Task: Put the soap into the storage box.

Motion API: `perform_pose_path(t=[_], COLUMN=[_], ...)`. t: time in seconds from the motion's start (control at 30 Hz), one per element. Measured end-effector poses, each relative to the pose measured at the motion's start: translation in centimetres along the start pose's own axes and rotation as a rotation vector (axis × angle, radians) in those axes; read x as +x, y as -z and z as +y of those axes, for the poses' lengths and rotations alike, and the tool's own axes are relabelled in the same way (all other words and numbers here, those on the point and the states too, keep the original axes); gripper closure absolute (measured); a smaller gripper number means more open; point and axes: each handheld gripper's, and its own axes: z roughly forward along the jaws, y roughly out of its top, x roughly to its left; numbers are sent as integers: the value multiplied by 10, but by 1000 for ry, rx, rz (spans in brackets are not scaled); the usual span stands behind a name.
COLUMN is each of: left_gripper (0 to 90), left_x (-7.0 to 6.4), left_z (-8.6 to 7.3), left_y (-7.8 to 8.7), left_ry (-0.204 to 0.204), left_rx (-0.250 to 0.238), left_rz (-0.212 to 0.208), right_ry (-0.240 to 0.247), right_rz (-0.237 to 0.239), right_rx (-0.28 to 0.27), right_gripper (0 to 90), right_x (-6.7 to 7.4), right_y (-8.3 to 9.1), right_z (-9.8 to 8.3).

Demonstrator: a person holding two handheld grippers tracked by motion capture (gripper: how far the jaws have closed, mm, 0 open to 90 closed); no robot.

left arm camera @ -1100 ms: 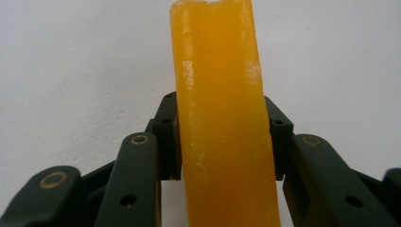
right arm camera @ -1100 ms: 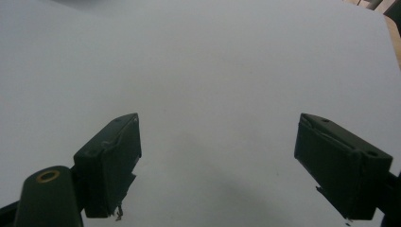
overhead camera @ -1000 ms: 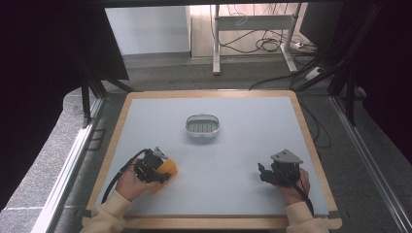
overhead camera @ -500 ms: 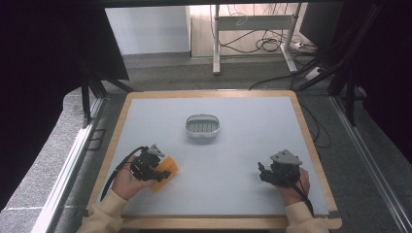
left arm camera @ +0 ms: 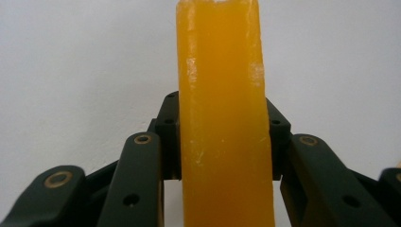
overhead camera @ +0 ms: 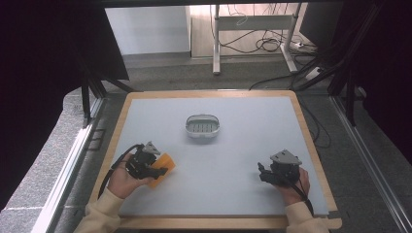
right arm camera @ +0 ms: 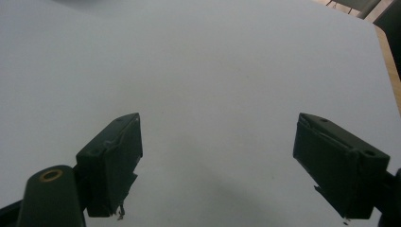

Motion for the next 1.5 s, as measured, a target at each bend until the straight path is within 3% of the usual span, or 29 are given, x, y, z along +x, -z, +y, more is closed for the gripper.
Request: perform_pose_path(t=[0.4, 0.43, 0.8, 1.3, 1.5], left_gripper=[620, 620, 620, 620, 620], left_x=[0, 0, -1, -3, 1], left_z=[2, 4, 23, 49, 57], left_y=[6, 6, 6, 2, 5], left_ry=[-16, -33, -41, -90, -83], left_rx=[-25, -28, -59, -45, -52], left_rz=[-8, -13, -22, -21, -9], right_ry=[-6, -6, -13, -17, -17], right_rz=[-10, -8, -5, 24, 23], right_rx=[15, 14, -6, -9, 5], right_gripper=[169, 169, 173, 174, 175], right_x=[1, 1, 0, 2, 0], right_y=[0, -1, 6, 3, 2], right_z=[0, 0, 2, 2, 0])
